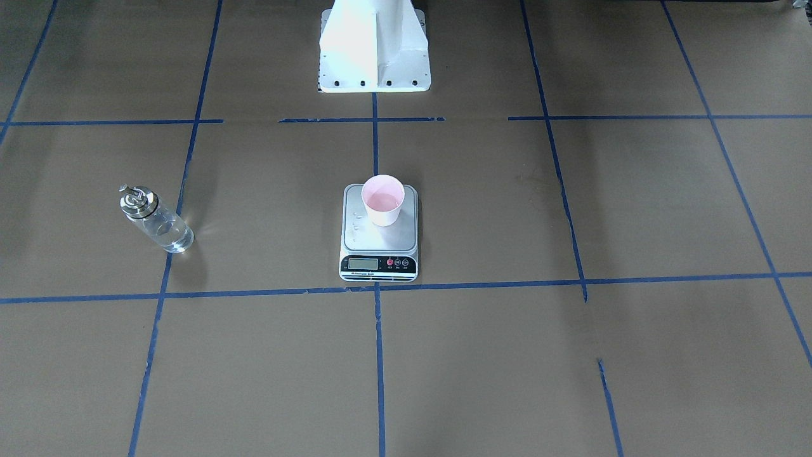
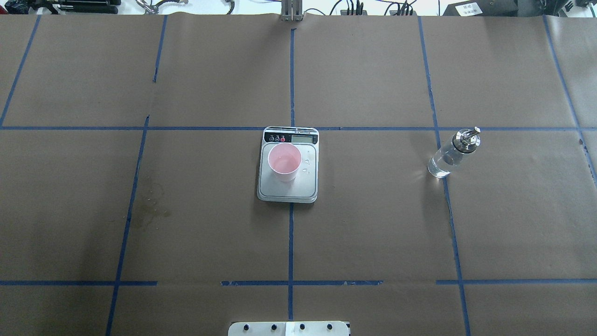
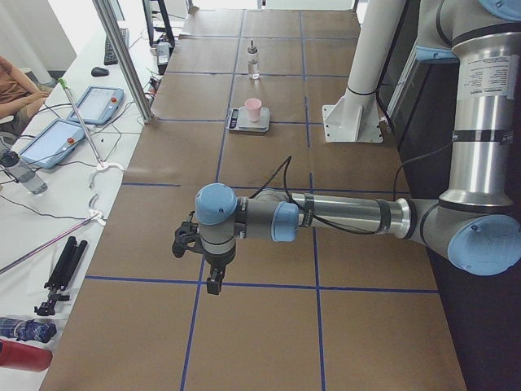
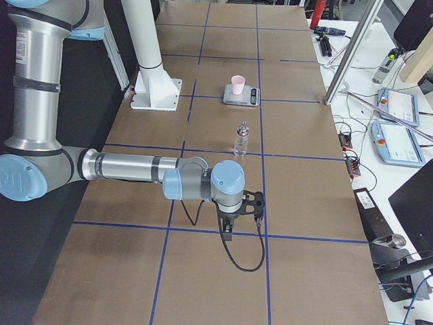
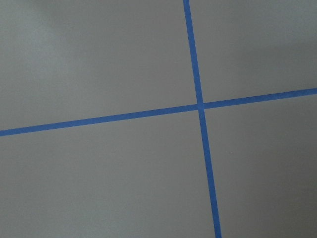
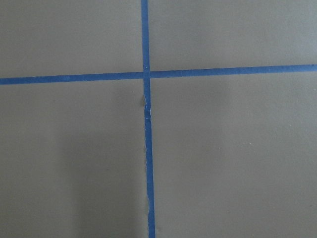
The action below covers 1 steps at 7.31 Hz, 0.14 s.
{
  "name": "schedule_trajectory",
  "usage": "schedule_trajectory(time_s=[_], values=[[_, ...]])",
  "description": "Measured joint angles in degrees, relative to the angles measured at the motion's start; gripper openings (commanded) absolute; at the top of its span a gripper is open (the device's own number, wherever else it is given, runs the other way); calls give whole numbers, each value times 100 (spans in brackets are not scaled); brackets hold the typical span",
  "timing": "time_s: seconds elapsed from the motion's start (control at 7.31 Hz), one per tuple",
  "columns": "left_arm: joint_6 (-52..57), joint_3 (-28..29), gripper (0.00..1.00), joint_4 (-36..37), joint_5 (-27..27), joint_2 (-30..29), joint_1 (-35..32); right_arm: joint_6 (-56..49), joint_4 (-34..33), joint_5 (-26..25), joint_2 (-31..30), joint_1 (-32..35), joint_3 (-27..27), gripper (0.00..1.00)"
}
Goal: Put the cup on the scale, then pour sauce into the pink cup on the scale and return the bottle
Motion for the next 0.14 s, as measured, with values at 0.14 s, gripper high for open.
schedule_trajectory(time_s=[0.14], values=[[0, -2, 100, 1, -1, 0, 0, 1, -1, 1, 7, 0, 0, 100]])
